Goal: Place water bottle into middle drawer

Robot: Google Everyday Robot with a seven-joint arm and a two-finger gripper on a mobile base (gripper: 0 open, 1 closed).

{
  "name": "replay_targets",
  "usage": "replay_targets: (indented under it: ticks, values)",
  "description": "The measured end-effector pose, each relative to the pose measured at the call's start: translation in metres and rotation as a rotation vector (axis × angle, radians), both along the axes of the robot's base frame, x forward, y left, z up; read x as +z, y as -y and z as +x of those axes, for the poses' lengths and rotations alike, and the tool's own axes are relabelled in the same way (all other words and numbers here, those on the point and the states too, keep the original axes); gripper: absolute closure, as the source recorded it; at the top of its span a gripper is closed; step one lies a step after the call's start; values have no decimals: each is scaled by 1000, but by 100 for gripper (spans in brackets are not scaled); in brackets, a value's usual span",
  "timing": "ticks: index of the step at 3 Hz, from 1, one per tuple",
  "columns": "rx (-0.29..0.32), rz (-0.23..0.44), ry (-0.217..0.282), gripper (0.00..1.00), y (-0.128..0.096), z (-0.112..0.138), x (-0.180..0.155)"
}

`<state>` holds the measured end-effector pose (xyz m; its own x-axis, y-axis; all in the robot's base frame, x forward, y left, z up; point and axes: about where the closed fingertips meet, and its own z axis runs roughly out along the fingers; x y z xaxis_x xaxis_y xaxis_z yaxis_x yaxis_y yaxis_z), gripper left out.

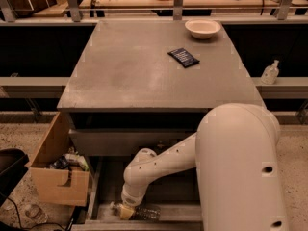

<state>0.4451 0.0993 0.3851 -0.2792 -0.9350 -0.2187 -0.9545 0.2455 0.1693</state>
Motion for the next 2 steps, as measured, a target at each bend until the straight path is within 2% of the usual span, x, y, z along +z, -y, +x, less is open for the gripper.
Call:
replay_targets:
  ticks: [1, 2]
  values:
    - [1, 0, -1, 0, 0, -1, -1]
    - [1, 0, -1, 0, 0, -1, -1]
